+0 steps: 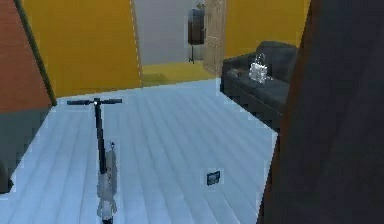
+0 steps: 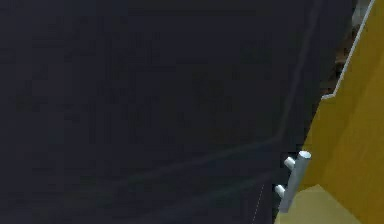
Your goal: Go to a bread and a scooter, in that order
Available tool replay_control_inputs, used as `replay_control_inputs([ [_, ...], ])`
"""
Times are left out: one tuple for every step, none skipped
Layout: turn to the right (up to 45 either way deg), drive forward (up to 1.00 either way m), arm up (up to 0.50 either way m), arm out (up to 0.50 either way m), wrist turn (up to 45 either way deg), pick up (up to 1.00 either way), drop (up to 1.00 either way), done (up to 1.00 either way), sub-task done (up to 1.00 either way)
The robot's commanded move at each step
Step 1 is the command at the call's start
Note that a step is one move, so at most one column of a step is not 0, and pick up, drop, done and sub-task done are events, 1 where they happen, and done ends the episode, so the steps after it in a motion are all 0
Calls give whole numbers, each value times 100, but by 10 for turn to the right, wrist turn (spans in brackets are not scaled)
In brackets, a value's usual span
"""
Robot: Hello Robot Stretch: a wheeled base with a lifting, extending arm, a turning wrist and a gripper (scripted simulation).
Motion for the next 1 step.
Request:
replay_control_inputs([
  [-180, 0, 0, 0, 0, 0, 0, 0, 0],
])
